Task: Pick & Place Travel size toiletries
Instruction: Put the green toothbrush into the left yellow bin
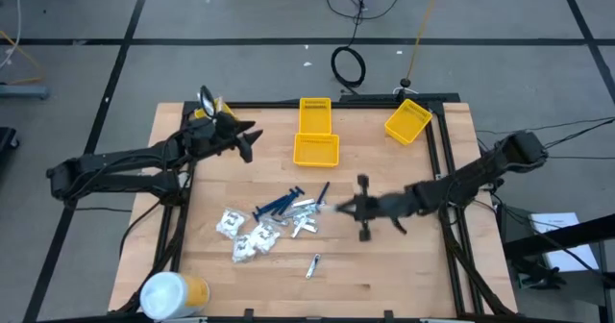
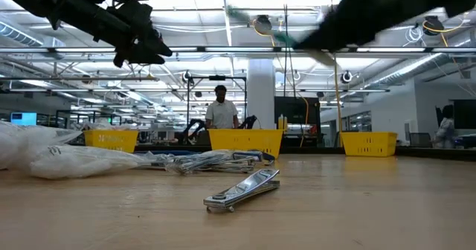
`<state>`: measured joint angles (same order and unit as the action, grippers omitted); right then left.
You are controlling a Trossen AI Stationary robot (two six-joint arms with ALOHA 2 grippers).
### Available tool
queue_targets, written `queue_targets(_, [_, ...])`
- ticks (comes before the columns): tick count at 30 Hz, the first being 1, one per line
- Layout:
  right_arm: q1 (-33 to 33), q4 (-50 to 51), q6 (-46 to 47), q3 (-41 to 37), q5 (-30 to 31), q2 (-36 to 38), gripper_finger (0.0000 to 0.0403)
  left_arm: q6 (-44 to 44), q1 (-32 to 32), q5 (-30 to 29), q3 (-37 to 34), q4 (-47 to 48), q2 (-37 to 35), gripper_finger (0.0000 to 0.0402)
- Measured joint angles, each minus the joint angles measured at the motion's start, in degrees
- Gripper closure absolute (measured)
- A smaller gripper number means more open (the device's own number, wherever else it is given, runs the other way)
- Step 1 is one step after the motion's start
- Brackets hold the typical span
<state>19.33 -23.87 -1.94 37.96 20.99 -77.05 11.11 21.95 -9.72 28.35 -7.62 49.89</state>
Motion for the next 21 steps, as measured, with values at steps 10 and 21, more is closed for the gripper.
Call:
queue_targets(10, [-20.6,-44.6,-8.0,-5.6,-19.5,-6.4,0.0391,-7.0,-1.2,15.5,-6.2,-33.5,11.2,0.0211])
queue_targets(21, [-26.6,-54.6,-2.0,1.0,-28.8,-21.7,0.0391,-21.0,-10.9,23.6,-0.7,-50.0,29.7,0.0211])
